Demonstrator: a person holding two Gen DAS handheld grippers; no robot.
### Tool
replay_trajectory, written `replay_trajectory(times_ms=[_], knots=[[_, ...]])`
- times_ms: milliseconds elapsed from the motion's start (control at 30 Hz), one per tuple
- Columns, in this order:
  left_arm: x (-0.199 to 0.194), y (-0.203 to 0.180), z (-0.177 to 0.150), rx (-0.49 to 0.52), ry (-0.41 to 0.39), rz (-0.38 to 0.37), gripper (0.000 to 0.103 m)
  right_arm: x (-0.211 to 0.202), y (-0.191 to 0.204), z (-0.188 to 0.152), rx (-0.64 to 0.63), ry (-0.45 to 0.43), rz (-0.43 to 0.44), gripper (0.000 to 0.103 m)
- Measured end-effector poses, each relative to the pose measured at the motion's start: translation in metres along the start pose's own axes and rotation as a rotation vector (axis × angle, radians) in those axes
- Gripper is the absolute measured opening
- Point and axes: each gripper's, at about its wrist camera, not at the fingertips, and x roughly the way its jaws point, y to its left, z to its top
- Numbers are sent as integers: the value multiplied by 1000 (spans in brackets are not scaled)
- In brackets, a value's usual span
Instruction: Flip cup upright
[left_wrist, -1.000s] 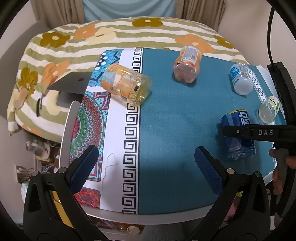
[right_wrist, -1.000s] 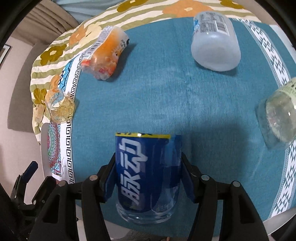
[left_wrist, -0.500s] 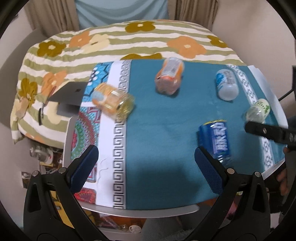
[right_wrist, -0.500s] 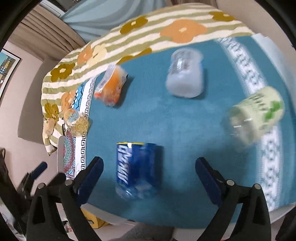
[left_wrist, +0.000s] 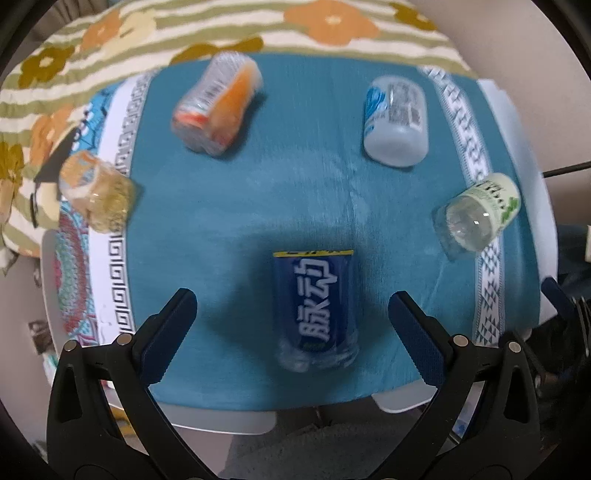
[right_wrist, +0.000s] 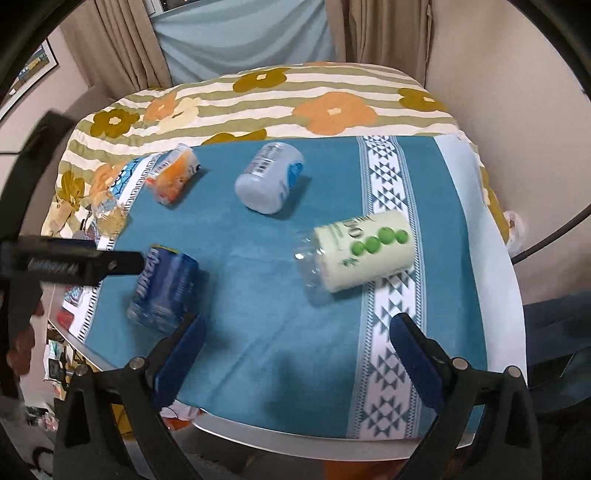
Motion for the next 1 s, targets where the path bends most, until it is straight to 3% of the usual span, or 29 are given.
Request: replay_trajectory(times_ms=[333, 733, 800, 1000], knots=[[44, -21, 17, -1, 125, 75, 102, 23, -31, -15, 13, 17, 48, 99], [72, -27, 30, -35, 212, 100, 91, 40, -48, -18, 32, 22, 70, 99], [74, -25, 34, -40, 223, 92, 70, 41, -50, -17, 42, 24, 71, 99], [78, -22, 40, -45, 229, 65, 68, 42, -56, -15, 56, 18, 65, 99]])
